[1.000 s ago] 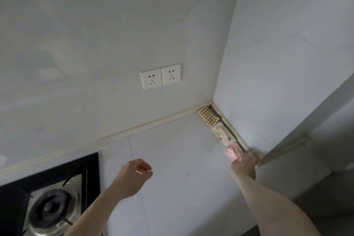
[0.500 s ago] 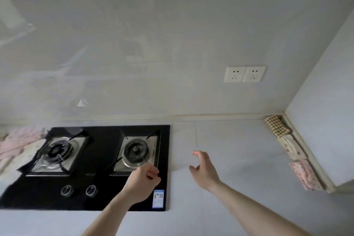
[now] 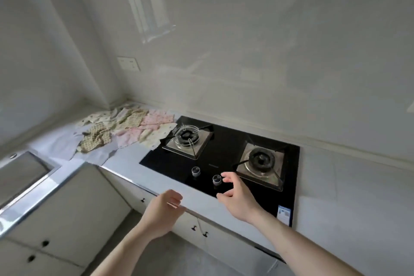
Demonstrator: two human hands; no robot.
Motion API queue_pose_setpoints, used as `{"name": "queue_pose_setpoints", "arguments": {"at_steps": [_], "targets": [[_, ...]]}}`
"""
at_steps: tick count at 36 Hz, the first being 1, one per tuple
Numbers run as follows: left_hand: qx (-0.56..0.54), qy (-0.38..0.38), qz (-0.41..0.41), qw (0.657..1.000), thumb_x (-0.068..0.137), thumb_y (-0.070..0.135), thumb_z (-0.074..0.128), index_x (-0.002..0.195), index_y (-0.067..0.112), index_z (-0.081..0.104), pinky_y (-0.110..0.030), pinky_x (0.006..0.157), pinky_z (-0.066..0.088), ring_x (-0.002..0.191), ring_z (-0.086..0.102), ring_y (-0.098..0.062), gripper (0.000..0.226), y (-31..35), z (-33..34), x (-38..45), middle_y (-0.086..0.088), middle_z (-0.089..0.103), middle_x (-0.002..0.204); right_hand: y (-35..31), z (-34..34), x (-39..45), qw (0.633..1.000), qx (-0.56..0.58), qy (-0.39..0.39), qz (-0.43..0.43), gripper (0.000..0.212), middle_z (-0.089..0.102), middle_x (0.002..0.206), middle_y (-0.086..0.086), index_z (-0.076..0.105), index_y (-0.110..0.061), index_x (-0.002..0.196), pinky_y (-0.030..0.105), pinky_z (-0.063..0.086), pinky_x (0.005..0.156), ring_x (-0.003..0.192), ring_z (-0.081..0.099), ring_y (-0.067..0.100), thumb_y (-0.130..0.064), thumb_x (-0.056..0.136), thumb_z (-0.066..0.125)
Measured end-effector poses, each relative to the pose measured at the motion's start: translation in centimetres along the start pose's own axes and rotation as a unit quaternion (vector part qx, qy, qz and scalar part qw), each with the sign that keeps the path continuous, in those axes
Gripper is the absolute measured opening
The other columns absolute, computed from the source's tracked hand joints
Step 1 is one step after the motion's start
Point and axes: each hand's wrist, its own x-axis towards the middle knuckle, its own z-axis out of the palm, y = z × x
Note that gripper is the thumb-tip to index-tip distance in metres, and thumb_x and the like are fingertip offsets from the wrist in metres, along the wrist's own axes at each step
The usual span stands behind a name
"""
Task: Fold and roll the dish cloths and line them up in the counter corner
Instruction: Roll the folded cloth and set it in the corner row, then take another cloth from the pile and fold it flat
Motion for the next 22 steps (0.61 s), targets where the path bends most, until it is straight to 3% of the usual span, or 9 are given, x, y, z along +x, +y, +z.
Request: {"name": "queue_pose_setpoints", "arguments": {"at_steps": [5, 10, 14, 19, 22], "targets": [[-0.032, 0.049, -0.013, 0.998, 0.09, 0.023, 0.069, 0.108, 0.029, 0.065, -0.009, 0.057, 0.045, 0.084, 0.066, -0.002, 0.019, -4.2, -5.0, 0.2, 0.013, 0.065, 0.108, -3.5, 4.1, 2.3, 0.998, -0.029, -0.047, -0.029, 0.054, 0.043, 0.134, -0.017, 0.04, -0.042, 0.136, 0.022, 0.05, 0.089, 0.103, 0.062, 0.004, -0.034, 0.089, 0.066], [-0.05, 0.077, -0.033, 0.995, 0.087, 0.025, 0.07, 0.105, 0.033, 0.066, -0.02, 0.079, 0.053, 0.088, 0.066, 0.0, 0.02, -8.4, -9.1, 1.5, 0.016, 0.067, 0.103, -6.6, 7.8, 6.3, 0.995, -0.046, -0.071, -0.05, 0.051, 0.045, 0.133, -0.018, 0.044, -0.041, 0.135, 0.021, 0.05, 0.088, 0.108, 0.059, 0.001, -0.033, 0.09, 0.066], [-0.056, 0.089, -0.051, 0.993, 0.087, 0.026, 0.07, 0.105, 0.034, 0.067, -0.024, 0.084, 0.054, 0.09, 0.067, 0.001, 0.02, -11.9, -12.3, 3.2, 0.016, 0.069, 0.104, -8.4, 11.6, 10.5, 0.992, -0.058, -0.096, -0.059, 0.048, 0.044, 0.133, -0.019, 0.045, -0.039, 0.134, 0.02, 0.048, 0.089, 0.107, 0.057, 0.0, -0.032, 0.091, 0.065], [-0.038, 0.1, -0.08, 0.991, 0.086, 0.028, 0.073, 0.104, 0.034, 0.066, -0.015, 0.074, 0.05, 0.087, 0.067, 0.003, 0.02, -15.7, -17.4, 6.1, 0.017, 0.068, 0.105, -10.9, 17.3, 15.8, 0.989, -0.054, -0.127, -0.046, 0.05, 0.043, 0.133, -0.016, 0.044, -0.038, 0.136, 0.028, 0.05, 0.097, 0.108, 0.056, 0.004, -0.031, 0.089, 0.063], [-0.03, 0.11, -0.087, 0.99, 0.087, 0.029, 0.073, 0.105, 0.037, 0.065, -0.015, 0.072, 0.048, 0.089, 0.065, 0.004, 0.021, -17.6, -20.9, 8.1, 0.018, 0.067, 0.107, -12.9, 20.7, 18.9, 0.985, -0.057, -0.152, -0.05, 0.05, 0.043, 0.134, -0.015, 0.044, -0.037, 0.136, 0.025, 0.049, 0.096, 0.109, 0.055, 0.004, -0.03, 0.09, 0.062]]}}
